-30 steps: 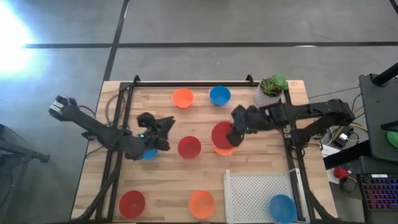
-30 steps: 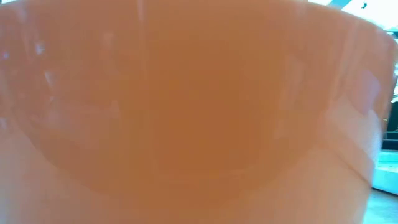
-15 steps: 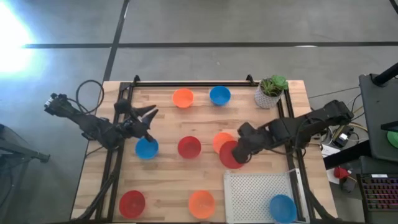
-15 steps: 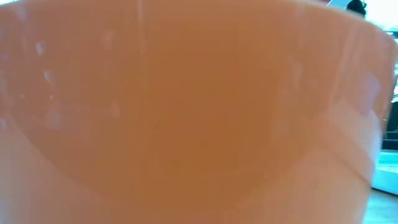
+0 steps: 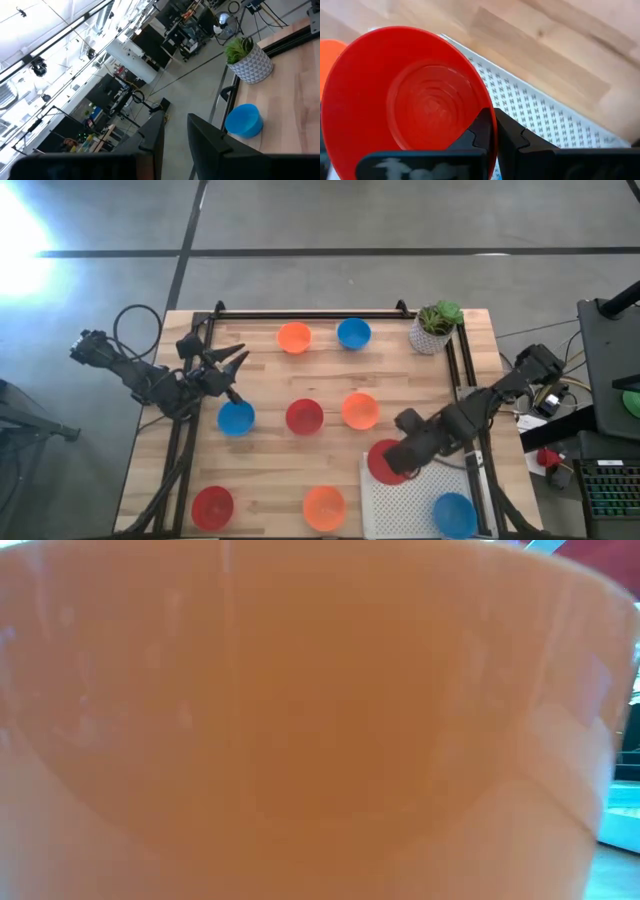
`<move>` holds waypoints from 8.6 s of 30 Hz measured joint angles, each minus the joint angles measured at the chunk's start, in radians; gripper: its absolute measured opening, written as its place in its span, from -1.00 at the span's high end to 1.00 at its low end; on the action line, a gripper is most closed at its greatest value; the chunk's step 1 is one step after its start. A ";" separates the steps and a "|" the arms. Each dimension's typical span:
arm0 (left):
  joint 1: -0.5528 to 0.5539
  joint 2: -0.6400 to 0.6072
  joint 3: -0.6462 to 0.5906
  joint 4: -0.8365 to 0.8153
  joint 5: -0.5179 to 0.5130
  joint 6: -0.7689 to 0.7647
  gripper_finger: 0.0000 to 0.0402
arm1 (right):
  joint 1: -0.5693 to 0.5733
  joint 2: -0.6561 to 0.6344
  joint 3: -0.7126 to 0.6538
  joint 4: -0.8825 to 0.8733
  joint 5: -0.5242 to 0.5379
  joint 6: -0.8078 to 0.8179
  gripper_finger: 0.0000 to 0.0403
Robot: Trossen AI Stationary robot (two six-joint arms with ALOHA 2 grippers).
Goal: Pick & Place Mini bowls
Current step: Put the top right red bowl on the shelf, then put the middle orange bowl on the shelf
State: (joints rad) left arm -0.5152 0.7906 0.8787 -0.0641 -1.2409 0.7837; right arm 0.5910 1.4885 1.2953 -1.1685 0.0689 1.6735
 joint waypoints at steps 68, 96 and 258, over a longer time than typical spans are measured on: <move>0.000 0.025 0.000 -0.072 0.163 -0.110 0.58 | 0.300 0.403 0.061 0.136 -0.225 0.203 0.48; 0.000 0.025 0.000 -0.080 0.163 -0.109 0.58 | 0.237 0.373 0.054 0.080 0.184 0.175 0.62; 0.003 0.032 0.000 -0.722 0.550 -0.927 0.58 | -0.573 0.038 -0.363 0.513 0.109 -0.446 0.33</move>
State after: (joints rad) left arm -0.5125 0.8223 0.8783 -0.7864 -0.6910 -0.1429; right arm 0.0183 1.5265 0.9325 -0.6556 0.1782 1.2272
